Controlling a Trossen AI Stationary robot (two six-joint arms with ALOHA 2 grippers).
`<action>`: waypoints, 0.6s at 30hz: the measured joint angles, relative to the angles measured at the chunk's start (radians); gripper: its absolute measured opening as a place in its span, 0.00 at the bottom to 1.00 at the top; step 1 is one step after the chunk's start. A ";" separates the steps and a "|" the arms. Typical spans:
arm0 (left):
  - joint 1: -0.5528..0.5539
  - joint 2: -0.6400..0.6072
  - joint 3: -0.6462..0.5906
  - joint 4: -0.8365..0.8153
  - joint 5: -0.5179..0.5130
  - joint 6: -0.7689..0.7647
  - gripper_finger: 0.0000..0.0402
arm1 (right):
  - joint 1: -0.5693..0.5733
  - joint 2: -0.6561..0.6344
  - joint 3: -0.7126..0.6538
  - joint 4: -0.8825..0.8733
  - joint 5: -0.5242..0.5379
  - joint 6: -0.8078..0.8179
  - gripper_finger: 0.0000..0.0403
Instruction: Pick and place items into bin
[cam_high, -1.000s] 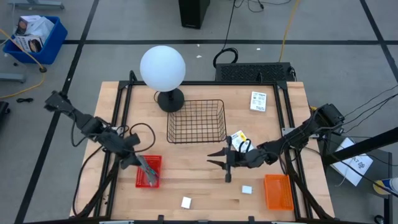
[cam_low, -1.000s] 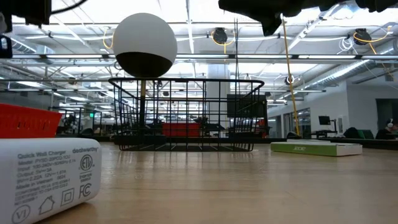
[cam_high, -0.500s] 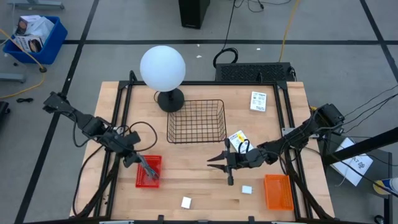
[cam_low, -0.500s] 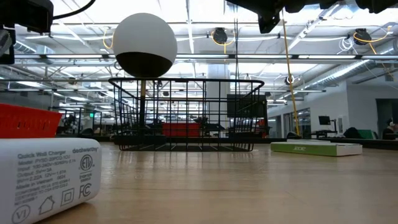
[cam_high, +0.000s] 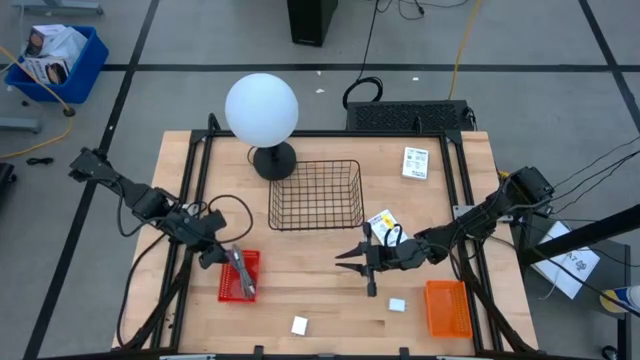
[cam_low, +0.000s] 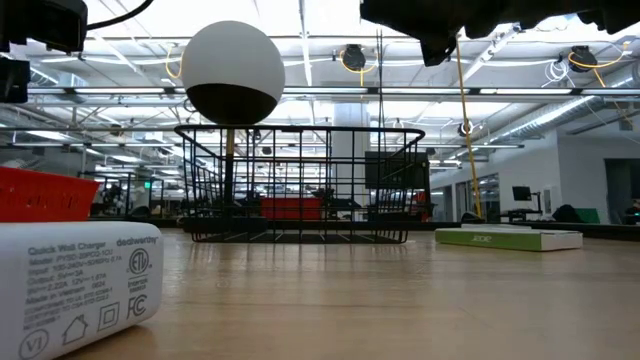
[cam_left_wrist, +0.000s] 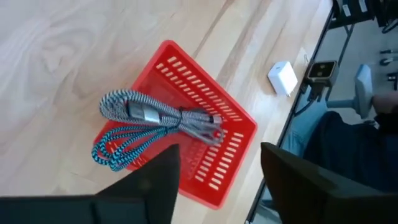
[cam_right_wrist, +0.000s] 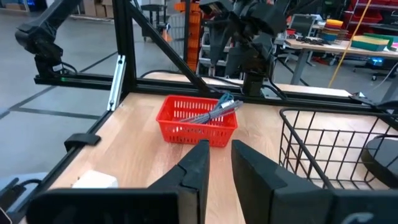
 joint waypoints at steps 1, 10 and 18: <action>0.000 0.000 0.000 0.000 -0.010 0.000 0.59 | 0.000 0.000 -0.002 -0.003 0.000 -0.003 0.15; -0.002 0.000 0.000 0.158 -0.175 0.151 0.67 | 0.000 0.000 -0.005 -0.004 -0.029 0.037 0.15; -0.011 0.049 0.000 0.525 -0.215 0.403 0.67 | 0.000 0.001 -0.006 -0.067 -0.028 0.011 0.16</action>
